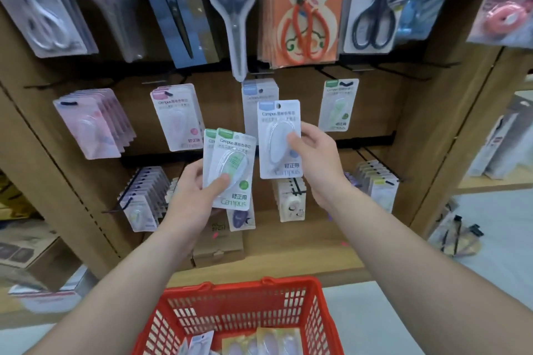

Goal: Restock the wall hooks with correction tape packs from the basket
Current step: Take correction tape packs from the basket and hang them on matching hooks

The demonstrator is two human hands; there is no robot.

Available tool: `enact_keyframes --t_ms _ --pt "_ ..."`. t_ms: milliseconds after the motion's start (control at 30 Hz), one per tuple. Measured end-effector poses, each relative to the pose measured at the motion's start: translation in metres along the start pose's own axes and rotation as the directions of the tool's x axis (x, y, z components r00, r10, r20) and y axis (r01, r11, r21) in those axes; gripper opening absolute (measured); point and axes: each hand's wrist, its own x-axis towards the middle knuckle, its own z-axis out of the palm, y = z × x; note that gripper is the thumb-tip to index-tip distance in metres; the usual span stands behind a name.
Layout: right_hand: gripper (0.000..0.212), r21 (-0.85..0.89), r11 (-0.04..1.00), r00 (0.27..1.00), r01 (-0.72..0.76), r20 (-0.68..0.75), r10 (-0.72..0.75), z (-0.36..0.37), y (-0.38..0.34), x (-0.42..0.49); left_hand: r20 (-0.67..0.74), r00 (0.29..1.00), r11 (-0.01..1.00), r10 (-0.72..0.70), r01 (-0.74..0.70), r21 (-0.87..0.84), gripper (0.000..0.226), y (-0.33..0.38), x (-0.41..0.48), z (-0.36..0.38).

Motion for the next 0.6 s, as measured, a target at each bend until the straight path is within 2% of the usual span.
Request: enact_keyframes --t_ms 133,367,433,533,600 --pt "0.023 -0.025 0.999 1.000 0.020 -0.009 -0.021 0.027 -0.005 0.030 -0.035 0.999 0.996 0.019 -0.022 -0.083 0.035 0.006 0.009 -0.012" --pt "0.019 -0.039 0.999 0.994 0.005 -0.104 -0.009 0.044 0.003 0.054 -0.047 0.998 0.992 0.040 -0.046 -0.116 0.042 0.013 0.015 -0.019" --pt "0.023 -0.106 0.994 0.991 -0.021 -0.130 0.007 0.045 0.004 0.060 -0.054 0.998 0.993 0.043 -0.048 -0.110 0.041 0.014 0.015 -0.021" --pt "0.037 -0.233 0.963 0.977 -0.134 -0.193 0.089 0.046 0.009 0.063 -0.062 0.997 0.994 0.042 -0.047 -0.094 0.044 0.014 0.012 -0.021" --pt "0.047 -0.346 0.926 0.970 -0.149 -0.232 0.069 0.044 0.012 0.049 -0.055 0.998 0.995 0.037 -0.042 -0.094 0.044 0.013 0.010 -0.021"
